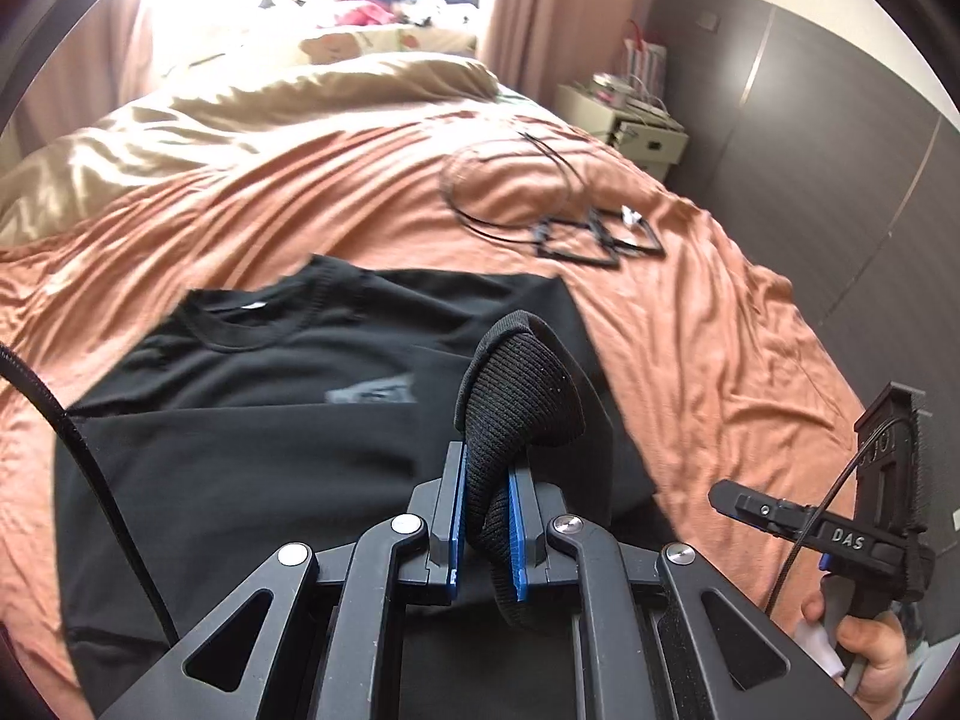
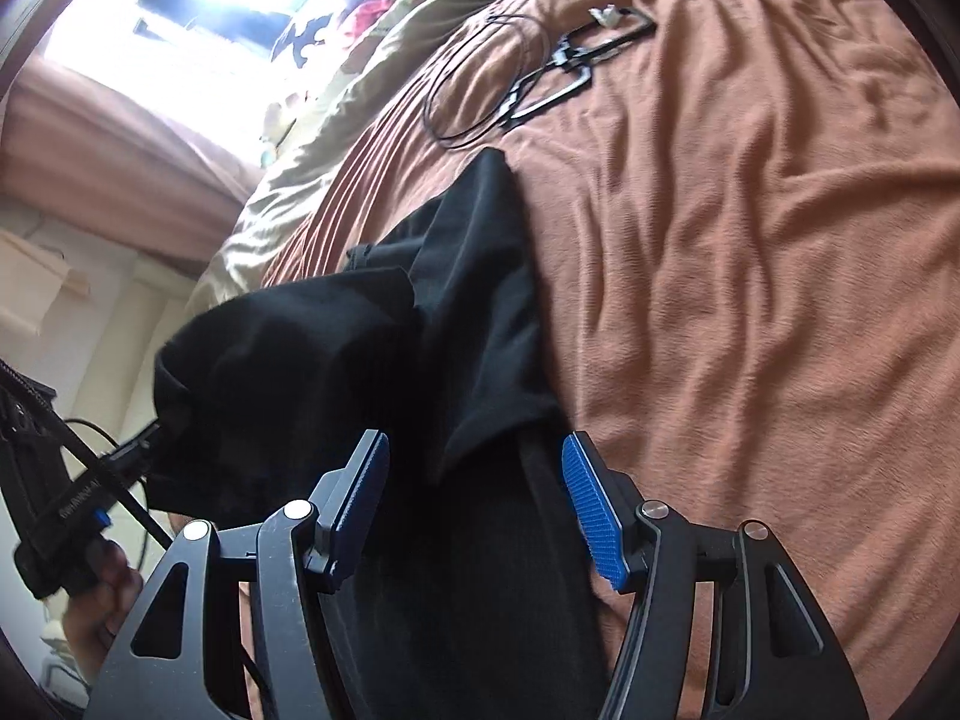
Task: Fold small clothes
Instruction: 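Lift the ribbed cuff with the left gripper and carry it across the shirt front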
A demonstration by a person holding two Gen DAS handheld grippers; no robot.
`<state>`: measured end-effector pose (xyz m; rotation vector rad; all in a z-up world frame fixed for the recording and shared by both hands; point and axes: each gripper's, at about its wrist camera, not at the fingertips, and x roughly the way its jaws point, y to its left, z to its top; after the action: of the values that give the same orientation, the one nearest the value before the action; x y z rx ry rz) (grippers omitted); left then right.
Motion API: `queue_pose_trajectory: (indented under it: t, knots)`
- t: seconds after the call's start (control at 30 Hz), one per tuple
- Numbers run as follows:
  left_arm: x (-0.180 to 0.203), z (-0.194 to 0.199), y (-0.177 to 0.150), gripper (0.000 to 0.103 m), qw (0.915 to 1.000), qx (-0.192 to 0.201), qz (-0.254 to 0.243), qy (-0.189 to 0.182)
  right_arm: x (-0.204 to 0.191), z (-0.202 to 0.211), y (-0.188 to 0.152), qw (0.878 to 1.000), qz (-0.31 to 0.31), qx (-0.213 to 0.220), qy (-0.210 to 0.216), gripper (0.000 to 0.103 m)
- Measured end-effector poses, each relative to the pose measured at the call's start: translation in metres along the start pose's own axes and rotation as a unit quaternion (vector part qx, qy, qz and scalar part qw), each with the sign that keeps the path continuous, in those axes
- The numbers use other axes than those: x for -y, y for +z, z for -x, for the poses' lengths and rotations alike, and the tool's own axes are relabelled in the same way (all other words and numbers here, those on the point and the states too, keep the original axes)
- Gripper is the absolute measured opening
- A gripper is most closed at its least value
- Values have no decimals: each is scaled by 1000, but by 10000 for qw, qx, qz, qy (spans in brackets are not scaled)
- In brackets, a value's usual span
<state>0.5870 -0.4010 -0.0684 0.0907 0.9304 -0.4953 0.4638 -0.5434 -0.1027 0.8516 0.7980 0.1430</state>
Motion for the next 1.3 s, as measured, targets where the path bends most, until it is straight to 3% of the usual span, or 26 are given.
queue_pose_trajectory:
  t: [0.3, 0.43, 0.77, 1.03, 1.3]
  knots:
    - [-66, 39, 8, 13, 9983, 321, 177, 463, -6, -44, 12, 9979, 269, -233, -533, 58]
    - [-99, 58, 15, 12, 9960, 502, 312, 668, -6, -63, 17, 9929, 514, -406, -998, 58]
    - [-166, 85, 18, 12, 9898, 760, 787, 911, -26, -97, 19, 9782, 1138, -584, -1634, 58]
    - [-207, 95, 7, 12, 9835, 817, 1189, 1092, -20, -101, 19, 9807, 1004, -482, -1608, 56]
    - [-238, 70, -24, 12, 9808, 528, 1438, 1205, -15, -84, 12, 9829, 779, -378, -1627, 38]
